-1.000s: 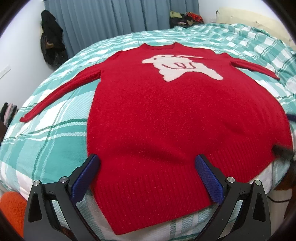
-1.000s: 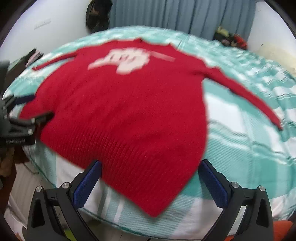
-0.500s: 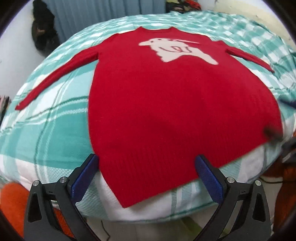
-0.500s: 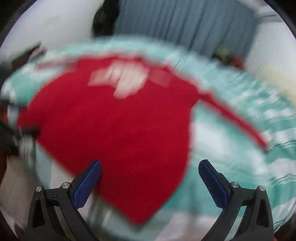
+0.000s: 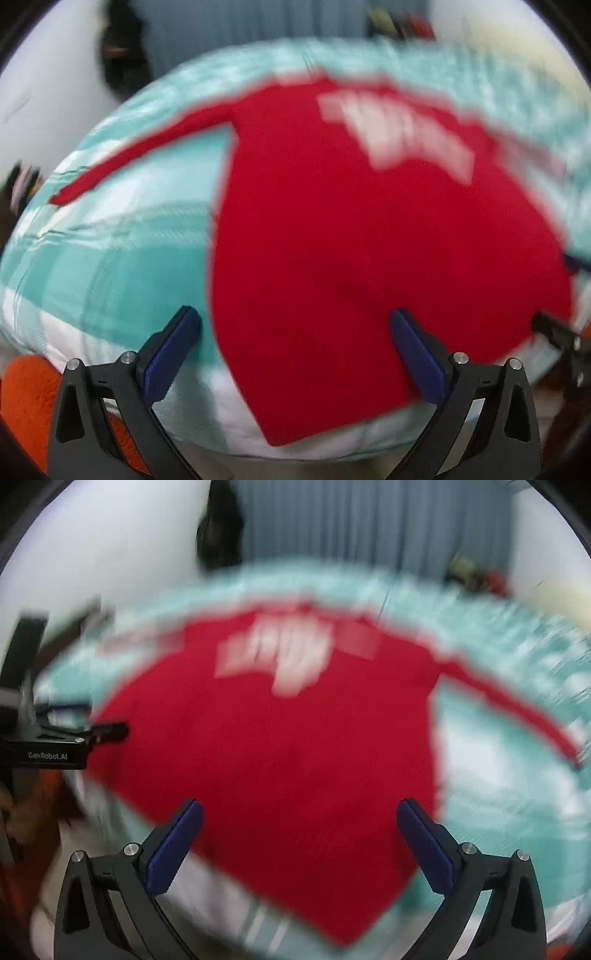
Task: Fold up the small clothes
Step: 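Move the right gripper toward the cuff of the nearest sweater sleeve, then close the right gripper on the sleeve cuff and lift it, then carry the sleeve across the sweater body with the right gripper, then open, then grasp the cuff of the other sleeve with the left gripper, then fold the held sleeve across the sweater body with the left gripper, then open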
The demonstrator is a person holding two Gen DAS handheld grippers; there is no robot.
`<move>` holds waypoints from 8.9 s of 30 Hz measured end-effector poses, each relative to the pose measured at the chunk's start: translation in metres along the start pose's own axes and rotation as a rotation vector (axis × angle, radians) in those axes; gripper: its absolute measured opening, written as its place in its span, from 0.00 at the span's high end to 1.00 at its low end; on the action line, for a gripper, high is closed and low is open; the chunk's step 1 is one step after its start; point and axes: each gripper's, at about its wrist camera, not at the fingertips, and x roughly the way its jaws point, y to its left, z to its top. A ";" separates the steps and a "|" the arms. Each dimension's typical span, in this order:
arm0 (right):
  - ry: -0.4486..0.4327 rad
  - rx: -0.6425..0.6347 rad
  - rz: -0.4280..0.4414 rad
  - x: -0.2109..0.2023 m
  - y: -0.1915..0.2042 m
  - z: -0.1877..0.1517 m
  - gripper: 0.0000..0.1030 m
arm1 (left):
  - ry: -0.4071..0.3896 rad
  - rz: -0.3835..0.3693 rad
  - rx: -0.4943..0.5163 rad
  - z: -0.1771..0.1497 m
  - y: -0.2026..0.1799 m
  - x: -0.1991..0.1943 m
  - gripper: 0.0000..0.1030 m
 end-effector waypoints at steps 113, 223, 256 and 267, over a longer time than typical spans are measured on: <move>0.018 0.610 0.908 0.101 -0.134 0.293 0.36 | -0.020 0.115 -0.469 0.006 0.101 -0.005 0.01; -0.044 0.038 -0.042 -0.009 -0.031 0.022 0.43 | 0.026 -0.195 -0.914 0.095 0.427 0.111 0.20; -0.162 0.200 0.057 -0.030 -0.058 0.024 0.41 | 0.135 -0.464 0.089 0.201 -0.104 0.057 0.44; -0.142 0.333 0.103 -0.023 -0.083 0.025 0.37 | 0.043 -0.290 -0.251 0.101 0.054 -0.012 0.23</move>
